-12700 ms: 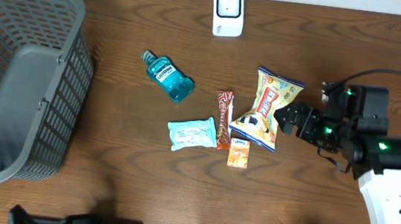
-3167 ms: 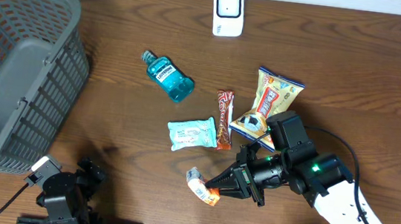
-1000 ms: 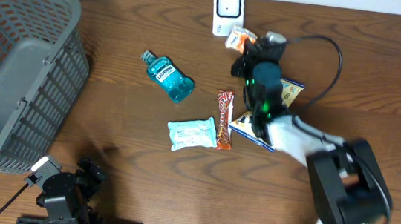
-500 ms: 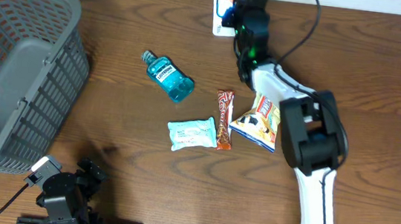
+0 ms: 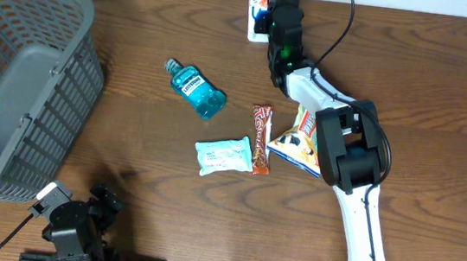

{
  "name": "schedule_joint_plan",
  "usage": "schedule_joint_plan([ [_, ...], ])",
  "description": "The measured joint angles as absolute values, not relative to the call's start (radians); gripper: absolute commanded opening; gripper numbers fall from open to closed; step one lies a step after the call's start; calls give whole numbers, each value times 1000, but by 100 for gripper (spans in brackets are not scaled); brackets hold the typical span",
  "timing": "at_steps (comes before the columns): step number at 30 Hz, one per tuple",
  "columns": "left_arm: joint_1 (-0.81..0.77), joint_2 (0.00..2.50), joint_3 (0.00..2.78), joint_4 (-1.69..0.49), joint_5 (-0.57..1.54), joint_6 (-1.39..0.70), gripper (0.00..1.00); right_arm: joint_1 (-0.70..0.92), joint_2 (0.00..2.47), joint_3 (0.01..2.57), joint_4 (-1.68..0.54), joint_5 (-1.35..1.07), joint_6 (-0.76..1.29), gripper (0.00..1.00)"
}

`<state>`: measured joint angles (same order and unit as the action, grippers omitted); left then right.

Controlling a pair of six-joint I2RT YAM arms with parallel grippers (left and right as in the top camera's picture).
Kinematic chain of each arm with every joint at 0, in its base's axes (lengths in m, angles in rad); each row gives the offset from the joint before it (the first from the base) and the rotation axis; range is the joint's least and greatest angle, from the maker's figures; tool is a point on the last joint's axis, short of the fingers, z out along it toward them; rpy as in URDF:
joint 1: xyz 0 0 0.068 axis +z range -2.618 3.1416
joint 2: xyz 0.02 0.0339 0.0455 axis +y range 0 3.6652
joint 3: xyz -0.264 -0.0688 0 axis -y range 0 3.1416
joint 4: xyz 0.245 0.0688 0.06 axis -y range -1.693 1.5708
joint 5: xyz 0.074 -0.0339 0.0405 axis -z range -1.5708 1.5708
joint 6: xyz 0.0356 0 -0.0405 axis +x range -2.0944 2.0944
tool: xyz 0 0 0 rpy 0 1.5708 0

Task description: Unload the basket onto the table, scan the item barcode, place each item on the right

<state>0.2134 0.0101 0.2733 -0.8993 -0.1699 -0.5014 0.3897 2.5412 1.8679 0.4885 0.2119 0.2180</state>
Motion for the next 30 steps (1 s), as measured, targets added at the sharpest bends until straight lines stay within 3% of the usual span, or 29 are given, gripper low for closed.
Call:
schedule_joint_plan([
  [6, 213, 10, 273, -899, -170, -501, 98, 390, 2497, 1877, 341, 238, 196, 1],
  [15, 213, 10, 274, -901, -170, -501, 98, 362, 2166, 1874, -204, 402, 175, 1],
  [22, 213, 10, 274, -901, -170, -501, 98, 129, 1981, 1900, -620, 687, 174, 1],
  [30, 213, 10, 274, -901, -170, -501, 98, -242, 2009, 1764, -707, 670, 256, 1],
])
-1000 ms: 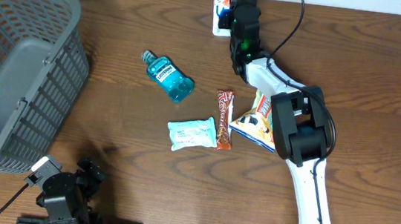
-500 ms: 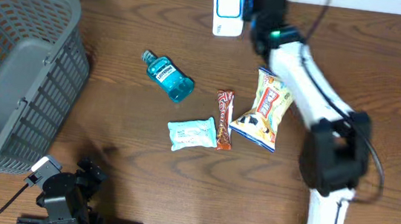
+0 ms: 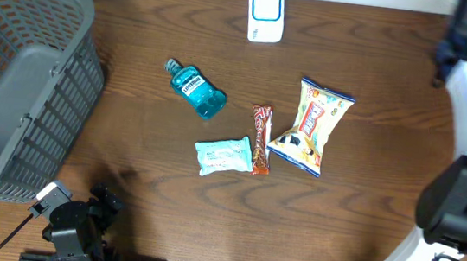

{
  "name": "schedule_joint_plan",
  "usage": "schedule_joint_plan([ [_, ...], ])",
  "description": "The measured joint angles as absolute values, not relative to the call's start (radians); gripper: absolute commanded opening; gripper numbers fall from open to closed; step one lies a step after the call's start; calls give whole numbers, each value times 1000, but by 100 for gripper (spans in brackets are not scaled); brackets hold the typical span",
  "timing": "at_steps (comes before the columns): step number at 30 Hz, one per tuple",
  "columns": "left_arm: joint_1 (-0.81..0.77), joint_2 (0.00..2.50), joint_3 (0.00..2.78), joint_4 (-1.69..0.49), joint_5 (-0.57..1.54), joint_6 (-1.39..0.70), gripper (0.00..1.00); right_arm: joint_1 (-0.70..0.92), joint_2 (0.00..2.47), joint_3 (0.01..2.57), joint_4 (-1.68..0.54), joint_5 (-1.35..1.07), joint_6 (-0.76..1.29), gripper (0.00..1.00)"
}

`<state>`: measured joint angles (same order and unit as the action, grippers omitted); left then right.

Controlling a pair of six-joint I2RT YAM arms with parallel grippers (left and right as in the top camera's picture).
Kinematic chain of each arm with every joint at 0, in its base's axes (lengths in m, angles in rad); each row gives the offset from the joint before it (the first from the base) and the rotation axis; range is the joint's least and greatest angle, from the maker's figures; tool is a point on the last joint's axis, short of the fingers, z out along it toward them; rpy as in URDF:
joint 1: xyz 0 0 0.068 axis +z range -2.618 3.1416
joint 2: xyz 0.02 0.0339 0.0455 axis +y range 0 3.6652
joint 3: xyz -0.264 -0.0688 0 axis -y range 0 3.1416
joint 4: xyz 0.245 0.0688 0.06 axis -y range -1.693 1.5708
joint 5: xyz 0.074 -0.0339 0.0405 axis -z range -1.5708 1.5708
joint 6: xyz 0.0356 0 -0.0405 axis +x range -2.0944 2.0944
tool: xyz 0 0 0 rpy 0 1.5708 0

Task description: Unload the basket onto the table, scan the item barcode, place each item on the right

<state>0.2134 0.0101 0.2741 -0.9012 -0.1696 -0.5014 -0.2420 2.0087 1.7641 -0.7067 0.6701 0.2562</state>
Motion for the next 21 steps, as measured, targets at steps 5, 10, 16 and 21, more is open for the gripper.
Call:
schedule_joint_plan([
  [5, 213, 10, 274, -901, -170, -501, 98, -443, 2009, 1629, -612, 570, 276, 1],
  [10, 213, 10, 274, -901, -170, -501, 98, -616, 2009, 1452, -481, 506, 282, 1],
  [16, 213, 10, 274, -901, -170, -501, 98, -771, 2011, 1397, -440, 403, 285, 10],
  [21, 213, 10, 274, -901, -170, -501, 98, -833, 2007, 1411, -459, 323, 291, 49],
])
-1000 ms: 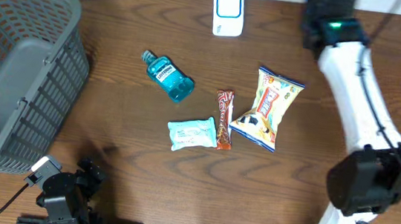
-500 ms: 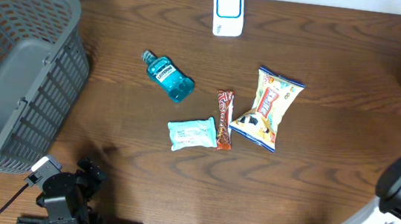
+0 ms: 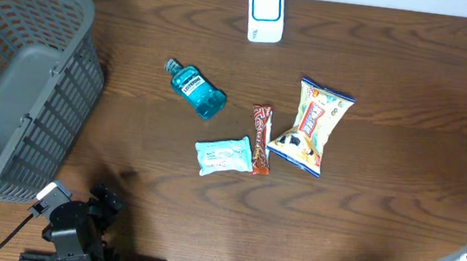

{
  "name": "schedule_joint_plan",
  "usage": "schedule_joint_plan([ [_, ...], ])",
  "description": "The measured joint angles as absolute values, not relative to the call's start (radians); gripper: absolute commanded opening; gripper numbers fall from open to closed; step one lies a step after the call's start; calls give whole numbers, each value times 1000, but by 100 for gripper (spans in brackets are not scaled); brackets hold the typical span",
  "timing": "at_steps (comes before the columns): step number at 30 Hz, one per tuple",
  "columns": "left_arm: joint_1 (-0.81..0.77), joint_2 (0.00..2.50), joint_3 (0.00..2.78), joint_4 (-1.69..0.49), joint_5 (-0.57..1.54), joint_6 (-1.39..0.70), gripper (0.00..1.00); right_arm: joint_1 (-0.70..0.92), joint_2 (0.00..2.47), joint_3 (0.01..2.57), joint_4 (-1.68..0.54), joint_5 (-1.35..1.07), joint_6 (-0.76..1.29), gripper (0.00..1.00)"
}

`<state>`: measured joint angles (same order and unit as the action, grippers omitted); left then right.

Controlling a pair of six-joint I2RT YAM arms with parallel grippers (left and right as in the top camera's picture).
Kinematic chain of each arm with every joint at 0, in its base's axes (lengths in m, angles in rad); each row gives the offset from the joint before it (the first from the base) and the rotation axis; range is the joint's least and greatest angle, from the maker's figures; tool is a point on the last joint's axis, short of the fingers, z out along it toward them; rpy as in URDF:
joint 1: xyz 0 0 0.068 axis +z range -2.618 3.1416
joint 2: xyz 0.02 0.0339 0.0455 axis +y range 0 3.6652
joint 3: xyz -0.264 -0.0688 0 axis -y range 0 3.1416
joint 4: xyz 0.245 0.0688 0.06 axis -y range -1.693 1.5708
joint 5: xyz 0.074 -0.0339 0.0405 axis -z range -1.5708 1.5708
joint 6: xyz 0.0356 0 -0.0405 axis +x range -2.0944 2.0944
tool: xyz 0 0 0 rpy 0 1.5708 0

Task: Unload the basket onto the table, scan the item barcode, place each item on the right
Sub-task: 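Bring the right gripper back over the cream snack bag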

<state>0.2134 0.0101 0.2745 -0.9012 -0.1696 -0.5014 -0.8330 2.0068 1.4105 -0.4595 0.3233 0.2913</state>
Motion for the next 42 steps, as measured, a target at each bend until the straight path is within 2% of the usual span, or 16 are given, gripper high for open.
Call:
schedule_joint_plan([
  [1, 213, 10, 274, -901, -170, -501, 98, -836, 2002, 1411, -461, 296, 292, 59],
  [4, 213, 10, 274, -901, -170, -501, 98, -857, 1953, 1411, -464, 196, 302, 99],
  [12, 213, 10, 274, -901, -170, -501, 98, -849, 1662, 1429, -477, -342, 353, 99],
  [16, 213, 10, 274, -901, -170, -501, 98, -783, 1578, 1446, -553, -626, 408, 99],
  [21, 213, 10, 274, -901, -170, -501, 98, -580, 1576, 1444, -800, -826, 434, 99],
  [24, 213, 10, 274, -901, -170, -501, 98, -429, 1583, 1424, -865, -870, 405, 99],
  [30, 213, 10, 274, -901, -170, -501, 98, -82, 1597, 1404, -891, -811, 316, 99],
  [36, 213, 10, 274, -901, -170, -501, 98, 251, 1615, 1403, -870, -454, 325, 99],
  [39, 213, 10, 274, -901, -170, -501, 98, 393, 1651, 1402, -875, -206, 426, 93],
  [42, 213, 10, 274, -901, -170, -501, 98, 469, 1695, 1401, -880, -6, 541, 89],
])
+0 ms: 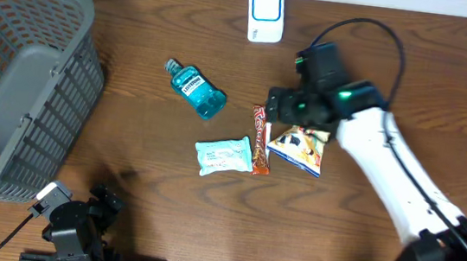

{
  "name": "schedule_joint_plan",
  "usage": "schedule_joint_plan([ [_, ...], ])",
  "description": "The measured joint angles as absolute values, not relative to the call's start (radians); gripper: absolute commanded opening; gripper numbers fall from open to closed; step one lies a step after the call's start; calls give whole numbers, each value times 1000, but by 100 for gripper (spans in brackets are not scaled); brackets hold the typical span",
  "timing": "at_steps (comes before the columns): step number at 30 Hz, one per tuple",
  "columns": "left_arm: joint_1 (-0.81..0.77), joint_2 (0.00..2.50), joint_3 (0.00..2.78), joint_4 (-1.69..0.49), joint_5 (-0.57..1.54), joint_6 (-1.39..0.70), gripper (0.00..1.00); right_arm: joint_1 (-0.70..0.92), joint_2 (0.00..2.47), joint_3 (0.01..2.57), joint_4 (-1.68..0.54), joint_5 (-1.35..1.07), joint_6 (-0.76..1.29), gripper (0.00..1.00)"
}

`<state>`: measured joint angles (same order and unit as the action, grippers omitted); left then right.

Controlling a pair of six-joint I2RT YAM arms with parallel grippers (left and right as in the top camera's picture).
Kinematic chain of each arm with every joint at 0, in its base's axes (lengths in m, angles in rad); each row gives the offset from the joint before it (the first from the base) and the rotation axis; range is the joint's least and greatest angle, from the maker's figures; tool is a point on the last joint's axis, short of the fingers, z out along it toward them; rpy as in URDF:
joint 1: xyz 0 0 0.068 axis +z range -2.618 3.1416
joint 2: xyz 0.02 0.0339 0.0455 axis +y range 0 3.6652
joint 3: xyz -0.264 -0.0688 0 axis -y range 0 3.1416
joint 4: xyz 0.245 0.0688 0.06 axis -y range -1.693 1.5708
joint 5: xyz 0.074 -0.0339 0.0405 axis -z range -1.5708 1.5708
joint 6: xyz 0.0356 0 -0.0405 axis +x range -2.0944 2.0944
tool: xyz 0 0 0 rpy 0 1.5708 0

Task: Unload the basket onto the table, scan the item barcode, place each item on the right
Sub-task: 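Bring the right gripper back over the cream snack bag, then lower the right gripper and grasp the cream snack bag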

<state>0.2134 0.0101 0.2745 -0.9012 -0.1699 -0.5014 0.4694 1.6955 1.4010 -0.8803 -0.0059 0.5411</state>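
A white barcode scanner (pixel 265 13) stands at the back edge of the table. Mid-table lie a blue mouthwash bottle (pixel 196 90), a pale blue packet (pixel 223 155), a brown candy bar (pixel 259 142) and a yellow-white snack bag (pixel 303 148). My right gripper (pixel 273 105) hovers over the upper end of the snack bag, beside the top of the candy bar. Its fingers are hidden under the wrist from this overhead view. My left arm (pixel 74 221) is folded at the front left edge, with its fingers unclear.
A large grey mesh basket (pixel 12 81) fills the left side of the table. A black cable (pixel 362 27) loops above the right wrist. The right arm's white links (pixel 402 183) run diagonally from the front right corner.
The right arm was almost out of view at the right edge; now it reaches across the table and its gripper hangs over the top of the snack bag. The items lie as before.
First the right gripper was at the scanner with something white and orange showing beside it. Then the arm stood at the far right edge, and later was nearly out of view. Now it is over the snack bag. The left arm stayed folded.
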Motion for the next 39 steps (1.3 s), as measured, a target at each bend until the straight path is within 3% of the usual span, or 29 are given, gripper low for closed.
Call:
schedule_joint_plan([
  [3, 213, 10, 274, -901, -170, -501, 98, 529, 1767, 1401, -883, 170, 671, 86],
  [11, 213, 10, 274, -901, -170, -501, 98, 548, 1932, 1399, -855, 343, 880, 79],
  [19, 213, 10, 274, -901, -170, -501, 98, 548, 2019, 1398, -852, 494, 936, 75],
  [24, 213, 10, 274, -901, -170, -501, 98, 546, 2053, 1398, -853, 588, 933, 80],
  [26, 213, 10, 274, -901, -170, -501, 98, 542, 2066, 1398, -847, 604, 925, 77],
  [28, 213, 10, 274, -901, -170, -501, 98, 533, 2071, 1398, -833, 612, 903, 70],
  [31, 213, 10, 274, -901, -170, -501, 98, 518, 2071, 1398, -817, 616, 868, 51],
  [33, 213, 10, 274, -901, -170, -501, 98, 510, 2071, 1398, -819, 614, 855, 30],
  [38, 213, 10, 274, -901, -170, -501, 98, 504, 2069, 1399, -827, 587, 821, 3],
  [39, 213, 10, 274, -901, -170, -501, 98, 504, 2066, 1402, -832, 580, 815, 1],
])
